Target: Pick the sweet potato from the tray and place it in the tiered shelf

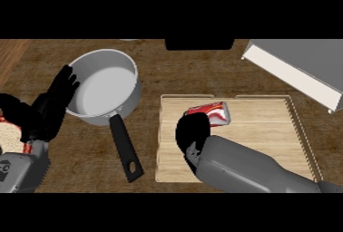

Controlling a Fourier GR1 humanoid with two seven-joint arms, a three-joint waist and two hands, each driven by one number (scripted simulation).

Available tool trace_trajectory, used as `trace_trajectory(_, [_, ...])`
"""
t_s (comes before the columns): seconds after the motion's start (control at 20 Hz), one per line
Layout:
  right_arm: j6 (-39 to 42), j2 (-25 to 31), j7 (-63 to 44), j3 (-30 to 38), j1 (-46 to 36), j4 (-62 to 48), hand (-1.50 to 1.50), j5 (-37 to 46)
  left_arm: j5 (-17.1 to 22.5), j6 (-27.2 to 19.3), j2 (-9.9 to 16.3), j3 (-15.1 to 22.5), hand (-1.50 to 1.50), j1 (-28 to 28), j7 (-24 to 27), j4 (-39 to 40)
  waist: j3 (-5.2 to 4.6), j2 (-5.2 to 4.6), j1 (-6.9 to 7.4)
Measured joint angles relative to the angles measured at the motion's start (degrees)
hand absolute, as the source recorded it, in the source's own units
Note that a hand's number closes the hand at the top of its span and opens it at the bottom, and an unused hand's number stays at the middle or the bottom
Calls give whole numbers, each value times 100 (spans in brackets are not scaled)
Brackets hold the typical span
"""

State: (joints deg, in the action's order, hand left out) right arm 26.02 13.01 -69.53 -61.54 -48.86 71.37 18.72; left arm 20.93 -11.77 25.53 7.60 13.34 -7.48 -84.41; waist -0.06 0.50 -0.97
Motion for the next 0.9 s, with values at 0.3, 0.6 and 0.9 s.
trace_trajectory(0.3, [3, 66, 139, 219, 303, -30, 150, 238, -18, 60, -67, -45, 0, -30, 8, -21, -6, 22, 49])
trace_trajectory(0.6, [60, 54, 333, 288, 411, -39, 150, 614, -60, 163, -59, -107, 0, -23, 36, 32, -22, 67, 81])
trace_trajectory(0.9, [198, 128, 670, 325, 499, 119, 150, 1123, -167, 104, -172, -73, 0, -1, -121, -118, -21, 59, 100])
